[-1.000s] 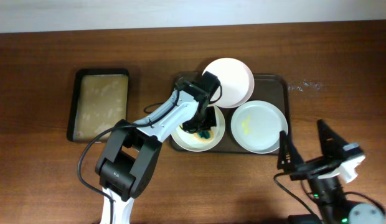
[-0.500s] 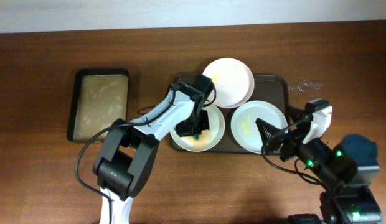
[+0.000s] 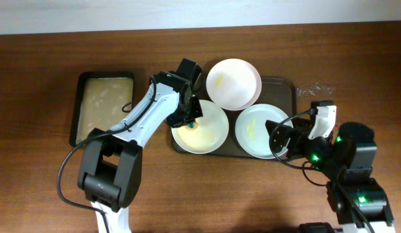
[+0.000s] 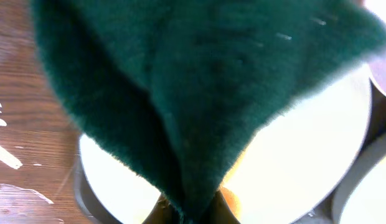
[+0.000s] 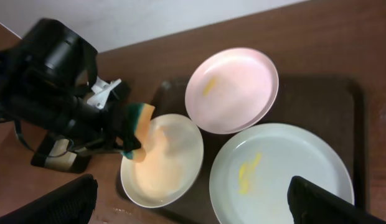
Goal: Clean dirty plates on tray and stack at the side
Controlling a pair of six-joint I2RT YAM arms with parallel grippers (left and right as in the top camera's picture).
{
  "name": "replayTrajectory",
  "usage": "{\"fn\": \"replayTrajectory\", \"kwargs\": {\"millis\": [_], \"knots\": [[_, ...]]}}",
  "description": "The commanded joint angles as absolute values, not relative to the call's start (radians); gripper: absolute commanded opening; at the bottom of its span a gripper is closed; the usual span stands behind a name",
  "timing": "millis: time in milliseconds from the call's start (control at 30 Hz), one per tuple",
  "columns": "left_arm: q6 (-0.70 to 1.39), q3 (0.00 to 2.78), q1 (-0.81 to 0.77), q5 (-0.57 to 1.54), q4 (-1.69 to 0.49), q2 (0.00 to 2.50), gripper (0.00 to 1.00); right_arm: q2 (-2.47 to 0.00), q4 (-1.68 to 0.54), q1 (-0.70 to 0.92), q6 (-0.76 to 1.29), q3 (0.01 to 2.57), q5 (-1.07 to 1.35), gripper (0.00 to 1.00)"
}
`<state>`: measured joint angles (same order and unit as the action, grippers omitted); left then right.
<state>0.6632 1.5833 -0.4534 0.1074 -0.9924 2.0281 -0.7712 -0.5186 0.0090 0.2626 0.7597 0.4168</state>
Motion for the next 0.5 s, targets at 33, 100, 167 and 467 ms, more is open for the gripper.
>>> {"fn": "replayTrajectory", "kwargs": {"millis": [33, 100, 167, 467], "knots": [[0.662, 1.547, -0.492, 0.168, -0.932, 2.011, 0.00, -0.852, -0.503, 0.006, 0.271, 0.773, 0.437, 0.98], [0.662, 1.482, -0.530, 0.168, -0.870, 2.033, 0.00, -0.876, -0.490, 0.006, 0.271, 0.774, 0.435, 0.98], [0.661, 1.424, -0.549, 0.127, -0.827, 2.058, 0.00, -0.888, -0.490, 0.006, 0.278, 0.787, 0.411, 0.91], [0.655, 1.544, -0.413, -0.120, -1.042, 1.950, 0.00, -0.974, -0.524, 0.006, 0.297, 0.908, 0.360, 0.86]]}}
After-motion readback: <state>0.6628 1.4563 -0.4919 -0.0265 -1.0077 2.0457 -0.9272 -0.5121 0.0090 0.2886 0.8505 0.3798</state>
